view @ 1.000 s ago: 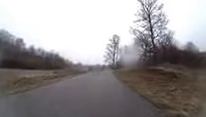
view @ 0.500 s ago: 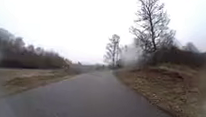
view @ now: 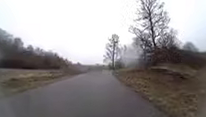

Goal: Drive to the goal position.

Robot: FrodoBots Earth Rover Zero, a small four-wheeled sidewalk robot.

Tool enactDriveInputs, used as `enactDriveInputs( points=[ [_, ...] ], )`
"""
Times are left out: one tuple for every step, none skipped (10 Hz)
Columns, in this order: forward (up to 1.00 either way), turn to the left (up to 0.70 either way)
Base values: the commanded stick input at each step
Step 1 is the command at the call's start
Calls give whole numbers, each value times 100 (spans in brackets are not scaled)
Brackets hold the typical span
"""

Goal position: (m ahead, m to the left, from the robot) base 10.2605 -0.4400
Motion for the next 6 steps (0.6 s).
enactDriveInputs(
  points=[
    [70,0],
    [70,0],
    [70,0],
    [70,0],
    [70,0],
    [70,0]
  ],
)
